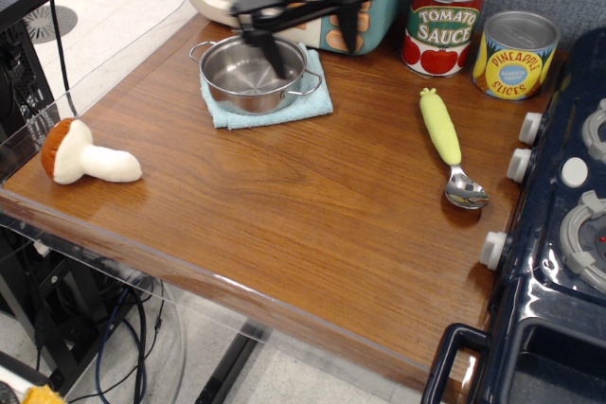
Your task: PICK UP THE SPOON AND PUT ANOTHER SIDE OF THE TABLE
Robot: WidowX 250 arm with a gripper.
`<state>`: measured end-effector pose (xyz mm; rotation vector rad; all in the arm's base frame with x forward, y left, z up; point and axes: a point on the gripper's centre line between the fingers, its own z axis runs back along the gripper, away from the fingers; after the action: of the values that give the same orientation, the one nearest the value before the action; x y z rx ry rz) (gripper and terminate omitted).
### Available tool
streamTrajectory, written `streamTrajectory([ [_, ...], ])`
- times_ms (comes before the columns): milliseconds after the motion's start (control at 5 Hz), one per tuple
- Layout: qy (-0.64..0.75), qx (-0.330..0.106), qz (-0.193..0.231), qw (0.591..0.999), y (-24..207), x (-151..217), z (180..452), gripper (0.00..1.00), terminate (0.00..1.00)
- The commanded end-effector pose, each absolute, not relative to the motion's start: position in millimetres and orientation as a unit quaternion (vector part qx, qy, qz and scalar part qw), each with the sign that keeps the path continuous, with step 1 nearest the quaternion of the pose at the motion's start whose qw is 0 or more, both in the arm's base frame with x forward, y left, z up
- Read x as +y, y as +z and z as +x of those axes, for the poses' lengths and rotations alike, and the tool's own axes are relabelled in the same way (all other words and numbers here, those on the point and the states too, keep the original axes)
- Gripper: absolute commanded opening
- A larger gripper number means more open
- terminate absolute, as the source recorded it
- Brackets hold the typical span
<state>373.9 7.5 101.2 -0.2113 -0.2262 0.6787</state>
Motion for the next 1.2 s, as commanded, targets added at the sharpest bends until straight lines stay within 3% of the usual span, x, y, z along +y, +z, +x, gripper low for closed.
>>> streamTrajectory([
  [0,0.342,-0.12,-0.131,0.923,100.1,-50.4,406.5,1.0,0.0],
  [800,0.316,-0.123,-0.084,0.937,52.8,-81.5,434.8,1.0,0.0],
  [1000,0.301,-0.126,-0.063,0.943,44.6,-83.3,436.8,0.0,0.0],
])
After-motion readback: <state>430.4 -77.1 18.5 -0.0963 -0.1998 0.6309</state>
